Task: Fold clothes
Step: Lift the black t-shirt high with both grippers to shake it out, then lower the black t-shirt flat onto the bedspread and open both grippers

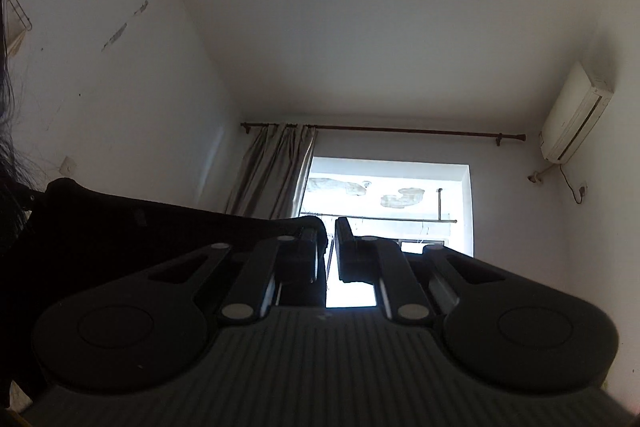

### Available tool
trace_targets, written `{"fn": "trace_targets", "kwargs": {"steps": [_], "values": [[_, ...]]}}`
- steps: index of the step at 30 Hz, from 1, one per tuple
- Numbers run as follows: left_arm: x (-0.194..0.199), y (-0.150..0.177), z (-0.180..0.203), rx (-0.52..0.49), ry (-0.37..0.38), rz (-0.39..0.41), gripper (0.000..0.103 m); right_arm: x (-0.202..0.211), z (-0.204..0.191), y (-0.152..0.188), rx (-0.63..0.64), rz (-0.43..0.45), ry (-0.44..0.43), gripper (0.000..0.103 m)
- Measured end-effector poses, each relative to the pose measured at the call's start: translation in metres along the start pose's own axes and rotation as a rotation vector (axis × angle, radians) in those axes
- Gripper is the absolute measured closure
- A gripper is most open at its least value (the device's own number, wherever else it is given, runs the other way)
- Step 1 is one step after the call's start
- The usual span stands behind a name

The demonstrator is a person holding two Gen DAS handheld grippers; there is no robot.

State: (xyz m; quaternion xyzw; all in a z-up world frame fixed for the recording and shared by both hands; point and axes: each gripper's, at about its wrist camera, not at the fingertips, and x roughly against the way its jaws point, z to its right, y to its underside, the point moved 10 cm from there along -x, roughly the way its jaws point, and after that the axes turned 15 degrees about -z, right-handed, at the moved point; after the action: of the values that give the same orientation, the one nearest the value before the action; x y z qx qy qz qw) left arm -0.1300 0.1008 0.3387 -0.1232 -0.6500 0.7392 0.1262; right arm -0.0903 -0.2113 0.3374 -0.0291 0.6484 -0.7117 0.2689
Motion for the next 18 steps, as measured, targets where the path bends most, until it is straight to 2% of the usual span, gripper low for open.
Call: {"fn": "trace_targets", "kwargs": {"steps": [6, 8, 11, 14, 18], "values": [[0.019, -0.004, 0.006, 0.021, 0.043, 0.000, 0.099, 0.025, 0.004, -0.011, -0.020, 0.023, -0.015, 0.096], [0.013, 0.003, -0.002, 0.035, 0.039, -0.022, 0.099, 0.030, 0.004, -0.012, -0.033, 0.016, -0.021, 0.096], [-0.011, 0.027, -0.020, 0.078, 0.031, -0.100, 0.099, 0.020, 0.001, 0.002, -0.043, -0.044, -0.032, 0.096], [-0.058, 0.077, -0.051, 0.146, 0.006, -0.229, 0.099, -0.005, -0.002, 0.034, -0.063, -0.138, -0.038, 0.096], [-0.125, 0.166, -0.109, 0.231, -0.064, -0.401, 0.099, -0.058, -0.012, 0.120, -0.096, -0.358, -0.025, 0.096]]}}
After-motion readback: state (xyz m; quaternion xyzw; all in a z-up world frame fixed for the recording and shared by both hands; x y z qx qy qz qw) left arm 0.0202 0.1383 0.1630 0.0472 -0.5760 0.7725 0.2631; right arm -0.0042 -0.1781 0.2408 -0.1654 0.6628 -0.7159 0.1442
